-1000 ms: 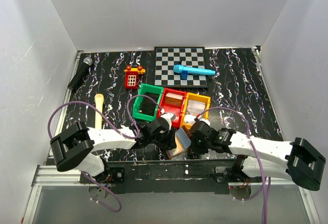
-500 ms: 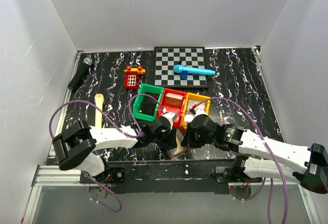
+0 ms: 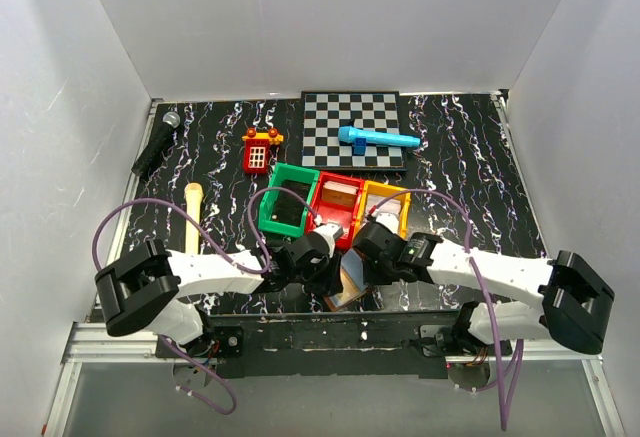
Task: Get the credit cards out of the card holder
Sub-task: Open the credit card from the card holder.
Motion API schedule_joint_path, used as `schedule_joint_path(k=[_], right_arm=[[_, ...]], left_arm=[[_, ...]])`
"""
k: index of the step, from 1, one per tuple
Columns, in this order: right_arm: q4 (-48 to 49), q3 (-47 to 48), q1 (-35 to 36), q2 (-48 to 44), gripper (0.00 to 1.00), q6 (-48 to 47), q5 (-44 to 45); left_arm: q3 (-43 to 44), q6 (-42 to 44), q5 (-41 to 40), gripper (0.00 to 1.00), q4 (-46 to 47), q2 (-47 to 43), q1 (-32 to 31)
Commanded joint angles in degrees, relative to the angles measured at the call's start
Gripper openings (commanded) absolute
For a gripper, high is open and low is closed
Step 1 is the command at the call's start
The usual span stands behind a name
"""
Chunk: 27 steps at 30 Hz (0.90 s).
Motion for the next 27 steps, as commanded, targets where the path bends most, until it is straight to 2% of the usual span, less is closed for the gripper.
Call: schedule_joint_path(k=[1, 8, 12, 18, 23, 27], right_arm=[[-0.99, -2.23, -1.77, 1.63, 0.01, 1.53, 2.38], [-0.64, -4.51, -1.86, 3.92, 0.01, 2.93, -1.49], [1.38, -5.92, -1.68, 4.62, 0.01, 4.16, -3.68], [2.61, -5.83, 0.34, 5.15, 0.01, 6.53, -5.18], [3.76, -6.45, 2.88, 4.71, 0.01, 8.65, -5.89], [3.32, -6.28, 4.20, 3.22, 0.01, 9.00, -5.63]], left_arm=[[-3.53, 0.49, -1.18, 0.31, -7.76, 0.03, -0.44], [-4.68, 0.31, -1.62, 0.31, -7.67, -1.90, -0.52], [-5.21, 0.48, -4.87, 0.33, -7.58, -3.13, -0.44], [-6.17, 5.83, -7.42, 0.34, -6.62, -6.82, -0.44], [-9.33, 11.81, -3.92, 0.34, -3.11, -11.04, -0.44], [-7.94, 13.49, -0.50, 0.35, -3.27, -8.16, -0.44]])
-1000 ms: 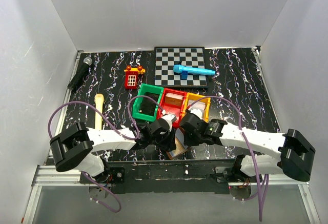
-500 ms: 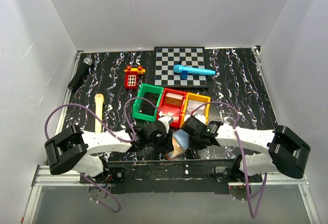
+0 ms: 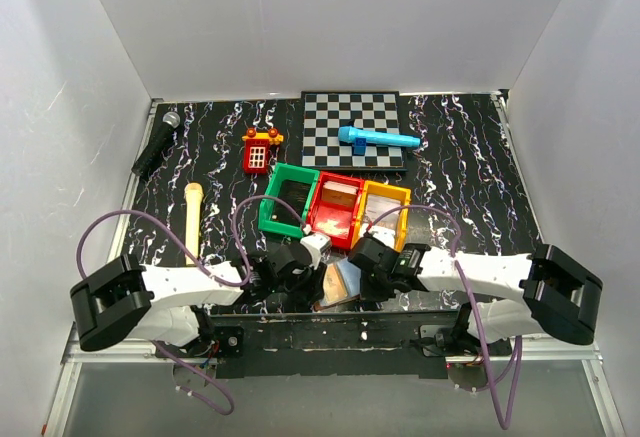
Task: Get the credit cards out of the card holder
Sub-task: Open the credit card from the card holder, then remove the credit card from the card holder.
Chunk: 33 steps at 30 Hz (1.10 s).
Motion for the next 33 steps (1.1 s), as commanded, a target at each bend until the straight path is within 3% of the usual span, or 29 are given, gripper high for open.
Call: schedule_joint_path(k=[1, 5, 15, 24, 33], right_arm=[[-0.90, -1.01, 1.74, -1.81, 0.01, 1.94, -0.03], [-3.00, 0.48, 2.88, -4.79, 0.01, 1.24, 0.50], [-10.57, 8.39, 3.76, -11.92, 0.03, -5.17, 5.23], [-10.31, 8.49, -2.48, -3.32, 0.02, -7.90, 9.02], [-5.83, 2.51, -3.89, 1.79, 0.02, -7.03, 4.11]], left_arm=[[1.51, 4.53, 3.04, 0.35, -2.40, 3.17, -0.11], [4.67, 5.32, 3.39, 0.35, -4.86, 8.10, -0.11], [7.22, 5.06, 1.81, 0.34, -7.77, 10.48, -0.11], [7.49, 4.62, 1.72, 0.34, -8.30, 11.27, -0.11], [7.23, 4.97, 1.72, 0.35, -7.68, 8.82, -0.11]])
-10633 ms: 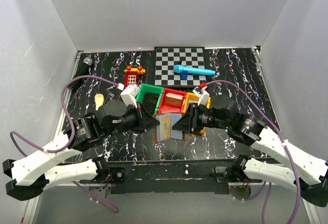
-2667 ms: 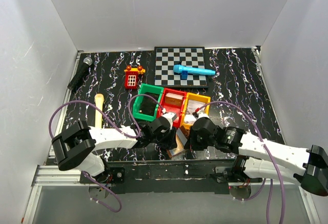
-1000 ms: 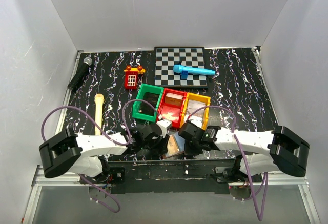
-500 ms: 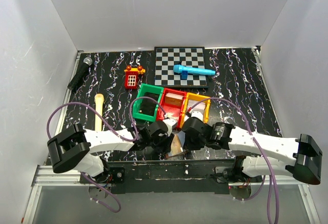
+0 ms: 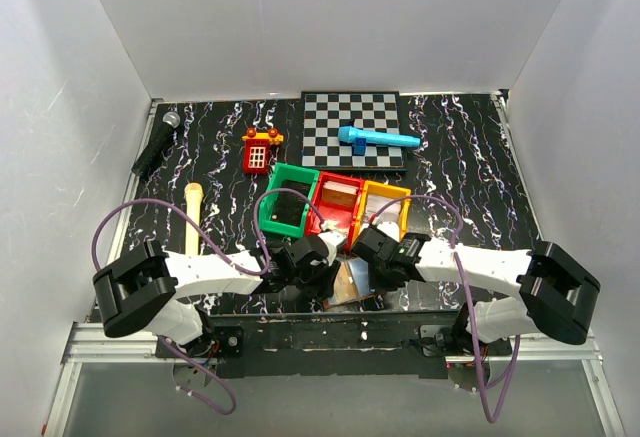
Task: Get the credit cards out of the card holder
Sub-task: Remove the credit card from the card holder.
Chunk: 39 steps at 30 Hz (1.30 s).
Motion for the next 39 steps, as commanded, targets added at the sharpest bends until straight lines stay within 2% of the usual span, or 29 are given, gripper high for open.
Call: schedule_joint_path(k=[1, 11, 16, 20, 29, 39], right_arm=[[2.72, -1.56, -0.17, 1.22, 0.02, 0.91, -2.06], [5.54, -3.49, -0.08, 0.61, 0.01, 4.34, -5.23], [7.99, -5.60, -0.08, -0.97, 0.01, 7.58, -7.33], [10.11, -7.53, 0.09, -1.94, 0.01, 10.31, -8.22], [12.13, -9.21, 2.02, -3.96, 0.01, 13.74, -8.74], [11.34, -9.47, 2.73, -5.54, 0.01, 14.01, -7.69]], left_arm=[[-1.32, 0.75, -1.10, 0.36, -3.97, -0.96, -0.11], [-1.76, -4.69, -5.93, 0.54, -4.57, -14.48, -0.11], [-2.37, -7.42, -8.65, 0.56, -6.42, -22.40, -0.11], [-3.34, -9.09, -7.52, 0.56, -3.80, -25.22, -0.11], [-3.34, -12.34, 1.18, 0.51, 5.35, -16.53, -0.11], [-3.86, -13.13, -1.10, 0.46, 6.76, -7.12, -0.11]])
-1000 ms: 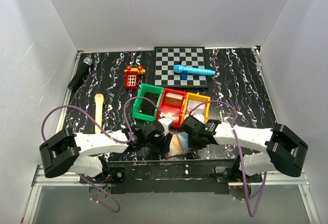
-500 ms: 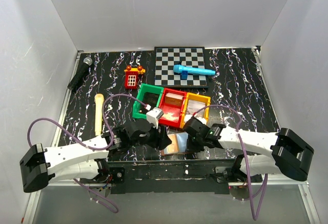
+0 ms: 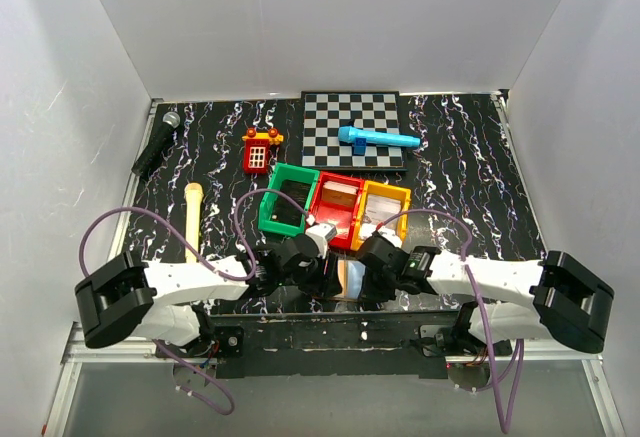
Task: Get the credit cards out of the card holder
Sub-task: Remove the credit card from the card holder.
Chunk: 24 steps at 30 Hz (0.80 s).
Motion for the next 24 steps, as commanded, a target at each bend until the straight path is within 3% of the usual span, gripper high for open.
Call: schedule_joint_path(k=[1, 9, 18, 24], right_arm=[[-1.73, -1.67, 0.46, -1.11, 0.01, 0.61, 0.86], [-4.54, -2.19, 0.46, -2.51, 0.01, -0.62, 3.05], [-5.25, -2.19, 0.46, -3.13, 0.01, -0.97, 3.76], [-5.07, -1.67, 0.46, -2.08, 0.01, -1.24, 3.58]], left_arm=[[-0.57, -1.11, -1.12, 0.46, 0.92, 1.19, -0.09], [-0.48, -3.40, -5.43, 0.42, -2.33, 4.44, -0.09], [1.54, -2.70, -7.36, 0.44, -5.58, -4.42, -0.09], [1.89, -0.59, -3.24, 0.46, 0.74, -4.01, 0.00]])
